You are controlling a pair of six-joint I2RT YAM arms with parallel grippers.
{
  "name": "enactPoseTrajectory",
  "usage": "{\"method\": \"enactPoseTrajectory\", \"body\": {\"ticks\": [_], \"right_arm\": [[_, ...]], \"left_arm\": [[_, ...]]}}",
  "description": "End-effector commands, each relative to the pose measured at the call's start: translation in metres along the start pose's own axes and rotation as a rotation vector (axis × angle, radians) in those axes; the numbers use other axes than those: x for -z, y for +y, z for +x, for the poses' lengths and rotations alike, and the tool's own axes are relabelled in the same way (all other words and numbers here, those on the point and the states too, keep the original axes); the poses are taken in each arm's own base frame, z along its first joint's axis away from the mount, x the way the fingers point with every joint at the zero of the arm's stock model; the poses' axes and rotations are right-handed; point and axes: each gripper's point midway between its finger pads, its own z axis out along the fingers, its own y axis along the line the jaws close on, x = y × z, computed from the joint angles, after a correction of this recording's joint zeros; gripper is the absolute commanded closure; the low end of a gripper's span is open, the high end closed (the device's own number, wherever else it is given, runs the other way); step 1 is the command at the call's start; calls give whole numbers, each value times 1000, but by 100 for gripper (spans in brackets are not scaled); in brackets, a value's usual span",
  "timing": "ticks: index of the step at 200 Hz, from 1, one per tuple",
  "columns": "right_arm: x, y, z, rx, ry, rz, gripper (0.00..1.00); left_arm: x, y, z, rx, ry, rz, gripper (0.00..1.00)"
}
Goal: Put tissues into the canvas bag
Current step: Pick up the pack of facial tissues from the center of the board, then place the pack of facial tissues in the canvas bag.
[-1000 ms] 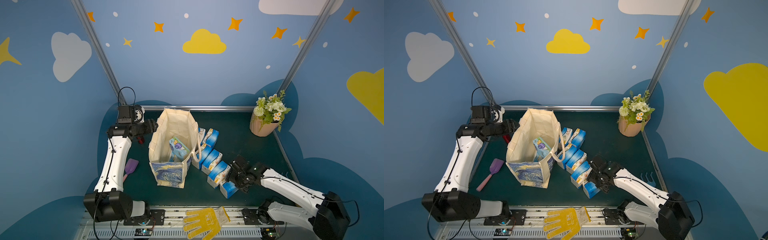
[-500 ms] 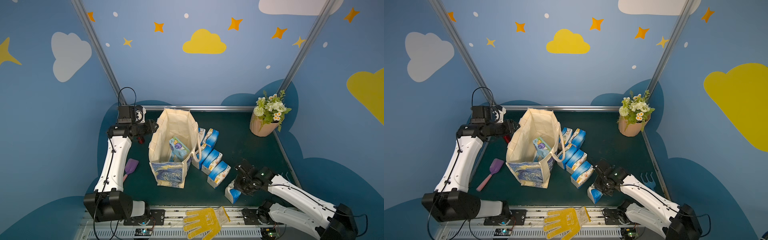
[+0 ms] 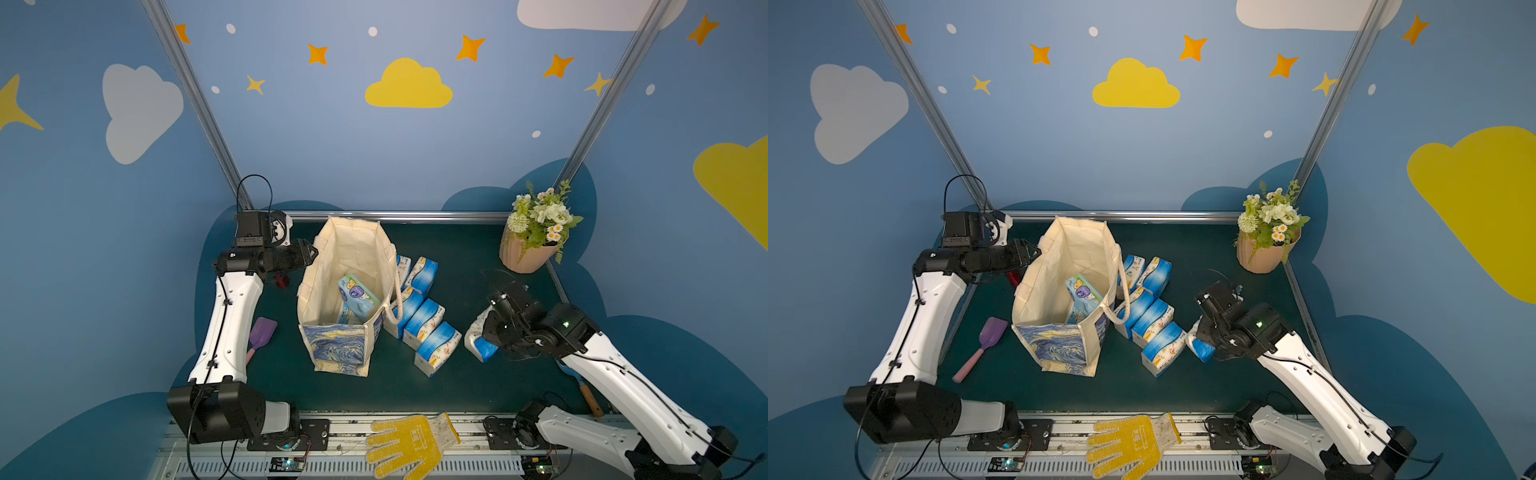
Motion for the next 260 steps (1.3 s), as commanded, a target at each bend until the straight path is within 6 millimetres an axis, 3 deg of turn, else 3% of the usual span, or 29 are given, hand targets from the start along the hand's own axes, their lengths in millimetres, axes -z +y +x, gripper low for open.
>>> {"method": "enactPoseTrajectory", "body": {"ticks": [1,17,35,65,86,97,133,161,176,187,210,226,260], "right_arm": [[27,48,-43,148,-117,-124,100],[53,107,-67,260,-179,-292,100],[79,169,-79,404,-223,-448,100],[110,261,-74,636,-217,-684,100],[105,309,-55,742,-137,-775,97],[87,324,-47,771,-87,-763,96],[30,345,-28,805,41,-704,92],[4,354,-19,801,82,-699,92],[-7,355,-15,799,104,-687,81],[-12,356,-11,801,129,-692,78],[-18,353,-4,808,165,-683,55],[-16,350,-4,815,162,-674,45],[3,341,-17,822,97,-663,43]], "left_arm": [[-1,-1,4,15,20,15,96],[-1,-1,5,17,27,17,97],[-2,-3,8,20,44,29,97],[-3,-8,14,24,97,59,96],[-3,-5,18,23,107,41,97],[-2,-4,21,24,113,34,97],[1,-3,23,32,112,22,97],[2,-4,23,34,111,25,97],[4,-4,21,34,100,25,97],[5,-5,21,34,96,23,97],[7,-4,20,35,88,15,97],[7,-3,19,36,82,10,97],[10,-6,15,37,59,15,97]]}}
